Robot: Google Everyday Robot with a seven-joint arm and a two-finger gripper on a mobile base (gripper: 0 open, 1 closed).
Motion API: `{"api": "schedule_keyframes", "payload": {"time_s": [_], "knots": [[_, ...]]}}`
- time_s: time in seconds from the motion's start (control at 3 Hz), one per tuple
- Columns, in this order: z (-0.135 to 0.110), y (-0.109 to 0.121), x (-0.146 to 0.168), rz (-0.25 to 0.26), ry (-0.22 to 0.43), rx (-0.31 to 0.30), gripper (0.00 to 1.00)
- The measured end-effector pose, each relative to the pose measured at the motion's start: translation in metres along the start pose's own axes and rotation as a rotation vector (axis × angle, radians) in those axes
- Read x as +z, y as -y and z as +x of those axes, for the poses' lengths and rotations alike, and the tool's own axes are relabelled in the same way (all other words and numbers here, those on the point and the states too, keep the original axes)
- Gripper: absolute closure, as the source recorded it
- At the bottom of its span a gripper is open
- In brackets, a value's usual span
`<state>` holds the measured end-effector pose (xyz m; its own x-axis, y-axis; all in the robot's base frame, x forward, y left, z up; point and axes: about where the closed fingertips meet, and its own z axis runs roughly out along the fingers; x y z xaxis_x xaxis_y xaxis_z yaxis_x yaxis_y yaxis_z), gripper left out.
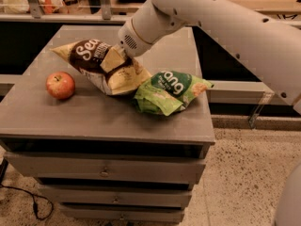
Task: Move brown chip bag near apple
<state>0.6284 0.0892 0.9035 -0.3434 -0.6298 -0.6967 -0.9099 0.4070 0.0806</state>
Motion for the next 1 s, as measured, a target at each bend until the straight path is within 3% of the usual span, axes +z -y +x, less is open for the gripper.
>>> {"api": "schedule_keyframes", "payload": {"time_s": [0.33, 0.67, 1.0], "knots": [[0.007, -0.024, 0.004, -0.046, -0.02, 0.008, 1.0], [0.013, -0.03, 0.004, -0.059, -0.035, 0.02, 0.84], [0.017, -0.032, 0.002, -0.052, -0.039, 0.031, 0.6]]}}
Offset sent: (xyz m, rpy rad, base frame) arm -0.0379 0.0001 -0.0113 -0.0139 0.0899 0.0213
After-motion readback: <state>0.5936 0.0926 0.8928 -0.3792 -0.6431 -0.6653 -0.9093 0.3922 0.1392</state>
